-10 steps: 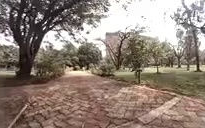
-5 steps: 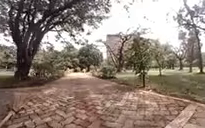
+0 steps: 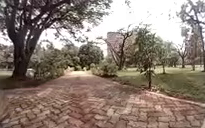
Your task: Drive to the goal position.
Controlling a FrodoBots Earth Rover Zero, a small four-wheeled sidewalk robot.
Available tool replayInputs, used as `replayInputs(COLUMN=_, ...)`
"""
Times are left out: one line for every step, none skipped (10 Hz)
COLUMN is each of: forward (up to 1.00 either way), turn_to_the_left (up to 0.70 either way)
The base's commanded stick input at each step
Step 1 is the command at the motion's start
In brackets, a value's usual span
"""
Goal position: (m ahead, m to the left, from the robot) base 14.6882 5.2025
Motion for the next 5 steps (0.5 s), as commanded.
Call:
replayInputs(forward=0.70, turn_to_the_left=0.00)
replayInputs(forward=0.70, turn_to_the_left=0.00)
replayInputs(forward=0.70, turn_to_the_left=0.00)
replayInputs(forward=0.70, turn_to_the_left=0.00)
replayInputs(forward=0.70, turn_to_the_left=0.00)
